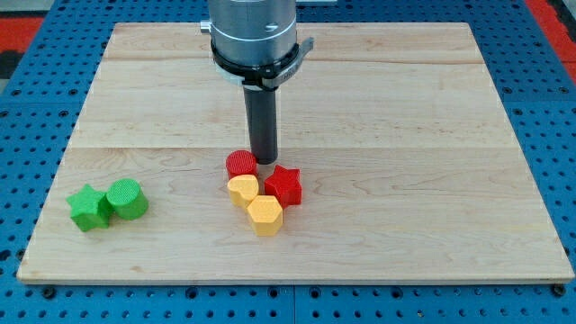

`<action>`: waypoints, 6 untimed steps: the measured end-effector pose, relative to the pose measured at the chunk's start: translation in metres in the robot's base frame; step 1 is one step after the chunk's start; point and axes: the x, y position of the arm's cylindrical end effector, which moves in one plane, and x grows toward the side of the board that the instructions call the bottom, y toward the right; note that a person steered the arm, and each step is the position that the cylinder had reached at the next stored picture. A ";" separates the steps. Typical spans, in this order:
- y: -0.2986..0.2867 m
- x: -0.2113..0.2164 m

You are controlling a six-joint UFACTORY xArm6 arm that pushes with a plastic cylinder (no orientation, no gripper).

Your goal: Slightly move the green circle a little bit down

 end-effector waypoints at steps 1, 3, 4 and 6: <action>0.003 -0.015; -0.139 -0.008; -0.159 0.036; -0.154 0.089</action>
